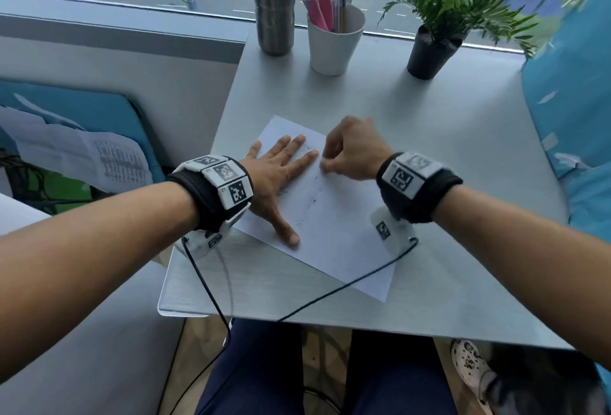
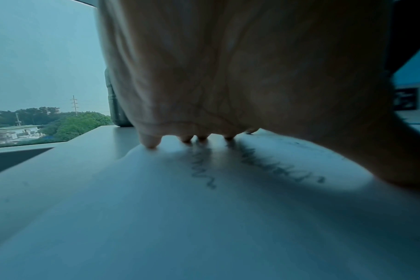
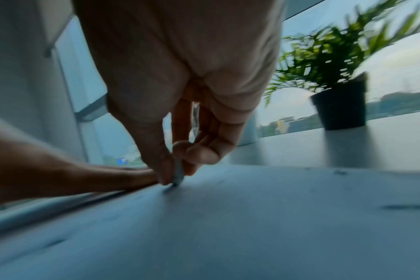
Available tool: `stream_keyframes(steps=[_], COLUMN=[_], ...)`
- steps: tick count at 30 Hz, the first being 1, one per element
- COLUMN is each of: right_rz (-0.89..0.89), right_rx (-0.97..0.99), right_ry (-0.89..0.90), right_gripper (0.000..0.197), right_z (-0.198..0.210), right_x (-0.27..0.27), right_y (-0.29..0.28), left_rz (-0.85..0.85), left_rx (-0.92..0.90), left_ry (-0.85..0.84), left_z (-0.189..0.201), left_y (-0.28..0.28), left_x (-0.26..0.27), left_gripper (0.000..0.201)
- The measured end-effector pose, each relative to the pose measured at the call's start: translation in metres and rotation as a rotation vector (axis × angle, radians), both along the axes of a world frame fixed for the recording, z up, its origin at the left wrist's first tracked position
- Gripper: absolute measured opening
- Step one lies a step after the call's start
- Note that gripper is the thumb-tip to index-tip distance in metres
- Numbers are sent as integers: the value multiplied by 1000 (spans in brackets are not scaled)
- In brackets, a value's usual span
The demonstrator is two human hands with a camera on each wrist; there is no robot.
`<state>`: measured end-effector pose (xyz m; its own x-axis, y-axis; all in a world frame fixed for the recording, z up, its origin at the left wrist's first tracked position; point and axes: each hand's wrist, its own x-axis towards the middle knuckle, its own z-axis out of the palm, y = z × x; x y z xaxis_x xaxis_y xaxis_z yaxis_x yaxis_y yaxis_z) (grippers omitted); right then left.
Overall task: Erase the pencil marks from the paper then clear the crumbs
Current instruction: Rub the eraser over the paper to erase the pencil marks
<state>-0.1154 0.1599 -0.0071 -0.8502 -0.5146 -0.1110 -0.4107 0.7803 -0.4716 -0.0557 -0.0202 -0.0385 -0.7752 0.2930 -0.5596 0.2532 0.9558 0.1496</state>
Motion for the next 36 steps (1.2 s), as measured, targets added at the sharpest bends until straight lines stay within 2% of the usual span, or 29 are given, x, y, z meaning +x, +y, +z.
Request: stream_keyframes(steps=[3,5,10,13,15,17,20,22,24,26,28,33,36], right_rz=[199,268,-23,107,238,277,75,-15,46,208,293,26,58], right_rx=[16,56,56,93,122,129,77,46,10,-13,-8,7,-6], right_ry=[-107,-168,-25,-21,-91,-115,-28,19,1,-76,-143,-25,-25], right_gripper=[3,2,12,3,8,5,9,7,2,4,5,11,4], right_z=[-1,0,4,4,2,0,2,0,-2,-4,-5,-2,-2], right_x=[53,57,-15,16,51,50,1,-12,13,53,63,-8,17], right_y=[-12,-13,6,-6,-13,-12,-4,-1,-8,-13,-11,7,2], left_rz=[-2,1,7,3,0,0,1,2,-5,-2,4,1,-10], left_rx=[-16,-3,2,-18,-28,-33,-27,-24,-35,-41,-35,-13,-22], left_ry=[-3,-1,-2,-5,-9,-14,-10,-1,3,-10,-9,-12,-12], left_z=[1,2,1,3,4,5,5,4,4,4,3,4,3], left_y=[2,1,2,4,6,6,6,5,5,7,7,5,5], left_x=[0,1,1,3,3,4,2,3,3,4,3,3,3], left_gripper=[163,163,162,164,164,164,163,163,164,165,165,160,159])
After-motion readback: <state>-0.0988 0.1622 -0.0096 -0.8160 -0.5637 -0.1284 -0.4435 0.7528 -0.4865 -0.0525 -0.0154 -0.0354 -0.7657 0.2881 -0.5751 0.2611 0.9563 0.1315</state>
